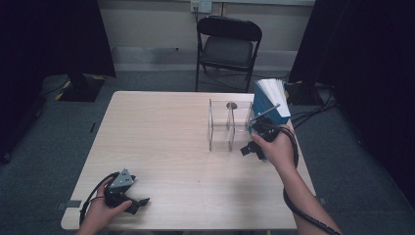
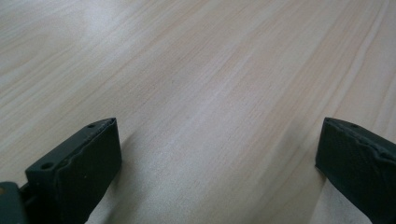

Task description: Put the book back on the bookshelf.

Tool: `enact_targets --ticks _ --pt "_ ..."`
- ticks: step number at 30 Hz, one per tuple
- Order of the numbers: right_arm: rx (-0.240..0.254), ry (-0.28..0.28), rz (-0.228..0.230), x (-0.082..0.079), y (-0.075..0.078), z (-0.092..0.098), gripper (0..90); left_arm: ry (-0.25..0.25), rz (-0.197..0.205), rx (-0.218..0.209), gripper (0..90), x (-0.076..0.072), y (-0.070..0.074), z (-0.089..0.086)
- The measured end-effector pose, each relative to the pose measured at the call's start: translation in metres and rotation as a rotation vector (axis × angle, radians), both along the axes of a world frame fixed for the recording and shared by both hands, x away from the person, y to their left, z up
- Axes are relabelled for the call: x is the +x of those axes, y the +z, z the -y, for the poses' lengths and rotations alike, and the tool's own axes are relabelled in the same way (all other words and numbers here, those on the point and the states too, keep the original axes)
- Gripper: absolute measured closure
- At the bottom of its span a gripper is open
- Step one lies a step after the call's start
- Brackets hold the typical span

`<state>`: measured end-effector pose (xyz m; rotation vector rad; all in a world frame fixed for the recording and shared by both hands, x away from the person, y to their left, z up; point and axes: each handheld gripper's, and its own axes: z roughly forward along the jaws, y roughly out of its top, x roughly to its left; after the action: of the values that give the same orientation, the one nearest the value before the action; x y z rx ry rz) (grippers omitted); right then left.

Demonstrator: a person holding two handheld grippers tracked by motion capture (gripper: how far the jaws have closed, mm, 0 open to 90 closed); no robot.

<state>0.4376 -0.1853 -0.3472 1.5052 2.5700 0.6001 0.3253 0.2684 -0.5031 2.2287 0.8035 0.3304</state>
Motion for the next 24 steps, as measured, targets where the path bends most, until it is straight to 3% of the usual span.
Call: enact_targets --ticks 16,21,24 --pt "0.008 0.06 0.013 0.0 -0.018 -0.016 20.1 -0.018 -0.004 0.011 0.0 0.001 0.0 -0.001" --pt "0.007 0.066 -0.005 -0.001 -0.025 -0.022 20.3 -0.025 0.008 0.026 0.0 0.002 0.001 -0.002" --pt "0.013 0.083 0.005 -0.001 -0.029 -0.025 20.3 -0.02 -0.002 0.013 0.0 0.001 0.001 -0.001"
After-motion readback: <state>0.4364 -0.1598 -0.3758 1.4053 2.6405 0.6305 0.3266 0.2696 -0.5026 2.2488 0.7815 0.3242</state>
